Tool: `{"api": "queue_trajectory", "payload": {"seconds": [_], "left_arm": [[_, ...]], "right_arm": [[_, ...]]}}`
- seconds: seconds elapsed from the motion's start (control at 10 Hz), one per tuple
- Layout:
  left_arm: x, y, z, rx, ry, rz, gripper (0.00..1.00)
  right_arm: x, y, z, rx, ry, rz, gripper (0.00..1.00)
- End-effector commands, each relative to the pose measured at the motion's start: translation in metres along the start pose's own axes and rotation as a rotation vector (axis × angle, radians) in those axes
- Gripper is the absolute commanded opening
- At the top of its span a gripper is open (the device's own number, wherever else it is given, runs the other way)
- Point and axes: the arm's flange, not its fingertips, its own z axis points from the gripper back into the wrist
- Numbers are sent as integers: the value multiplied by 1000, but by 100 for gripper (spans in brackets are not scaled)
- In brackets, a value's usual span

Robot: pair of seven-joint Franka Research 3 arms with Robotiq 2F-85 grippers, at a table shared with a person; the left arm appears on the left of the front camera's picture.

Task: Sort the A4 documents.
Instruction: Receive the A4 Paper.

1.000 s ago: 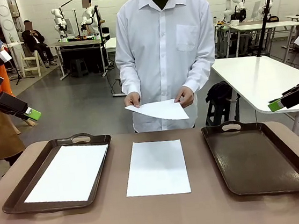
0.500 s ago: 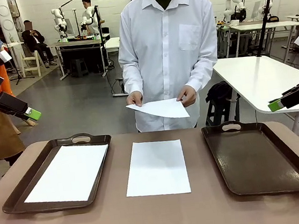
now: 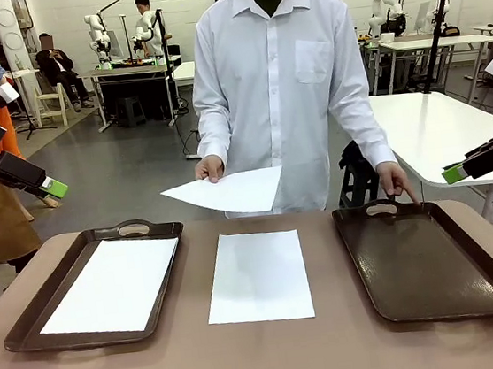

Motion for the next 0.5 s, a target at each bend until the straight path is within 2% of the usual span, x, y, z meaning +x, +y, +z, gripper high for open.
{"api": "queue_trajectory", "payload": {"seconds": [0.0, 0.4], "left_arm": [[-2, 0, 0, 0, 0, -21, 83], [-2, 0, 0, 0, 0, -21, 83]], "right_arm": [[0, 0, -2, 12, -4, -3, 100], [0, 0, -2, 12, -4, -3, 100]]}}
